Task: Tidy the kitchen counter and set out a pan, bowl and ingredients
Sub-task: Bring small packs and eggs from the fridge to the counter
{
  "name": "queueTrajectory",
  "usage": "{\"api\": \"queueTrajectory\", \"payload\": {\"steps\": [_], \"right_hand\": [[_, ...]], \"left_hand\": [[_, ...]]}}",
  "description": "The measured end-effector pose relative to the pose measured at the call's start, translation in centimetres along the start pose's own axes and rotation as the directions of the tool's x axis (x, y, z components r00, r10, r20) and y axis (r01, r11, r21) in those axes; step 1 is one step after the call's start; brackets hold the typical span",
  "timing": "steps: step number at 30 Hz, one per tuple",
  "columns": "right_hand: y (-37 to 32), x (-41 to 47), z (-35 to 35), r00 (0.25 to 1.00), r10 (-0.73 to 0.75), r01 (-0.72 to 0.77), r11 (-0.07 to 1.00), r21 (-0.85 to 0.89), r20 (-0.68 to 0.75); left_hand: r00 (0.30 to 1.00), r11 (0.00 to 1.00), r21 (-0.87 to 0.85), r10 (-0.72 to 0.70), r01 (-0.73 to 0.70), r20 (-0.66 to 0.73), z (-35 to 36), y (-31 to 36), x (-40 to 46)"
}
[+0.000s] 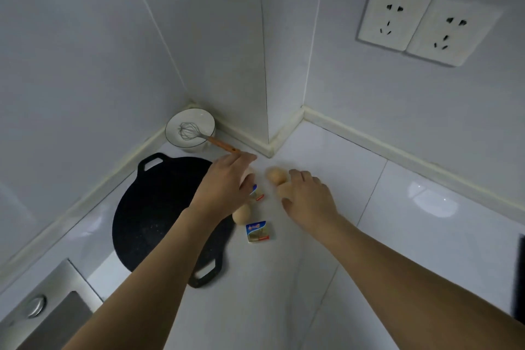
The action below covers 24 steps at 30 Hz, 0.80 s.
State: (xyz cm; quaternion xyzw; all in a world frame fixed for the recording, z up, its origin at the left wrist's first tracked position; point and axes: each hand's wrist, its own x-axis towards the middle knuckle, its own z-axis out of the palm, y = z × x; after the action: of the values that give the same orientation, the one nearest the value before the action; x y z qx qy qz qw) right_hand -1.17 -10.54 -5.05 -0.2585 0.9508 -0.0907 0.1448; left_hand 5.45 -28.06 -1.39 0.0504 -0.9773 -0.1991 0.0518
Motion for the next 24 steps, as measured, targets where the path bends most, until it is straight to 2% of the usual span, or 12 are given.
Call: {"api": "queueTrajectory", "payload": {"steps": [3,13,18,21,24], "right_hand": [[-0.1,1.6,1.1,0.998,0.061,-0.062,0.998,-0.014,-0.013],[-0.1,3.7,3.1,0.995,0.095,-0.094,0.995,-0.015,0.016],[0.5,3.9,3.7,0.995,0.076,-0.076,0.997,0.000,0.059],[0.7,4.1,4.0,0.995,0.063,-0.064,0.998,0.019,0.075],[1.3,3.7,4.0,0.992,0.080,-0.085,0.995,0.055,0.095]], "left_hand": [[1.000,1.000,-0.012,0.013,-0.013,-0.016,0.5,-1.7,0.7],[0.999,0.995,-0.093,0.034,-0.036,-0.031,1.8,-2.2,2.3],[1.000,0.992,-0.124,-0.005,0.007,0.019,2.5,-1.2,3.0],[0.993,0.981,-0.156,-0.113,0.118,0.039,3.2,-0.2,3.7],[0.946,0.912,-0.255,-0.319,0.321,0.050,3.8,1.1,4.6]]}}
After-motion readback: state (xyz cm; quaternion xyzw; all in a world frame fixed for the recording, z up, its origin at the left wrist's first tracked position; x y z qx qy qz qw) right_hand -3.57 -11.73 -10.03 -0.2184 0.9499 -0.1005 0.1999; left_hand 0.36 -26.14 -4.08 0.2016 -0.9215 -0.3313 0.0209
